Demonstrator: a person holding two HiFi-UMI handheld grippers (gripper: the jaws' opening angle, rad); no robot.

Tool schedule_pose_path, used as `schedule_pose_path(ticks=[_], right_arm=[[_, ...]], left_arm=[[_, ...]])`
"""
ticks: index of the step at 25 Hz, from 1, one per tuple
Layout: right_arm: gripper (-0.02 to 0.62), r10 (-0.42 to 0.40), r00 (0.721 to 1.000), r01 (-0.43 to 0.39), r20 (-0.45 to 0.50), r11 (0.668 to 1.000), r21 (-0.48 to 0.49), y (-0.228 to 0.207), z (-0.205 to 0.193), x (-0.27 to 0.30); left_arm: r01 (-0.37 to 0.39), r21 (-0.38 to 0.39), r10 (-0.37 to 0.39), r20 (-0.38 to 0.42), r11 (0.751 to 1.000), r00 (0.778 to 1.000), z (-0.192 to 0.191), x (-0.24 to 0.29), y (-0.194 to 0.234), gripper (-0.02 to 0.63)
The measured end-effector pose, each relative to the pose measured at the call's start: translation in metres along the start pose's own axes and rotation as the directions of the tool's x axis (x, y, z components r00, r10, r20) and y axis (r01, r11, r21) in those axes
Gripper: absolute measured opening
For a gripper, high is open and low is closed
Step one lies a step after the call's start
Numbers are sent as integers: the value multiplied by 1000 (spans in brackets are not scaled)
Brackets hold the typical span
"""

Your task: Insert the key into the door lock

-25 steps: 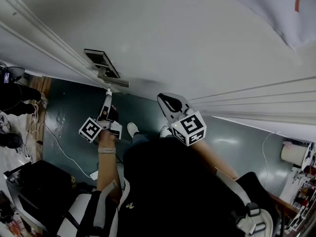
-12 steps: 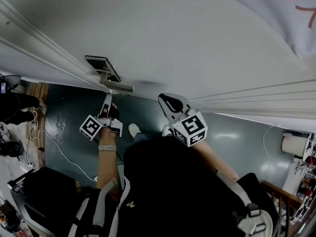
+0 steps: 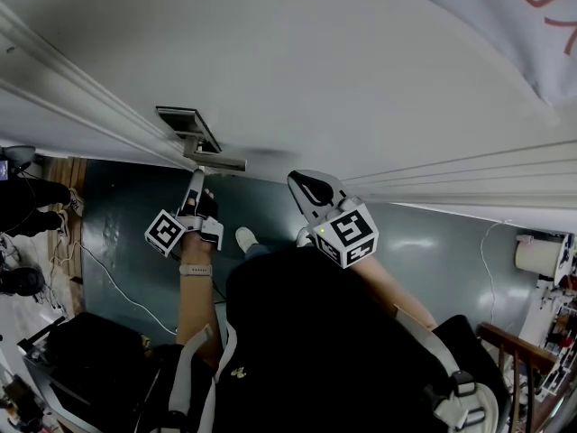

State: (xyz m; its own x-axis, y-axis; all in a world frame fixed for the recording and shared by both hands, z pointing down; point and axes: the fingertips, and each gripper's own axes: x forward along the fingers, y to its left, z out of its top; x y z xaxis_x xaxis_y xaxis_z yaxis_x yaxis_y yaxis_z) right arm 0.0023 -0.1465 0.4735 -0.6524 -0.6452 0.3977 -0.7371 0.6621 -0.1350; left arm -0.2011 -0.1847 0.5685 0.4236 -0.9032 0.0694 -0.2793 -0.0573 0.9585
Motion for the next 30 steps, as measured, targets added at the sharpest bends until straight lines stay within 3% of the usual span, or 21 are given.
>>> schedule_pose_path(ticks=[15, 30], right_arm=[[25, 5, 1000, -5, -6, 1000, 2, 3, -4, -2], [25, -10, 1000, 10, -5, 1000, -2, -2, 0, -1]], left_arm=[[33, -11, -33, -3, 999, 999, 1, 0, -5, 28], [50, -96, -50, 1, 994, 999, 4, 8, -2, 28]])
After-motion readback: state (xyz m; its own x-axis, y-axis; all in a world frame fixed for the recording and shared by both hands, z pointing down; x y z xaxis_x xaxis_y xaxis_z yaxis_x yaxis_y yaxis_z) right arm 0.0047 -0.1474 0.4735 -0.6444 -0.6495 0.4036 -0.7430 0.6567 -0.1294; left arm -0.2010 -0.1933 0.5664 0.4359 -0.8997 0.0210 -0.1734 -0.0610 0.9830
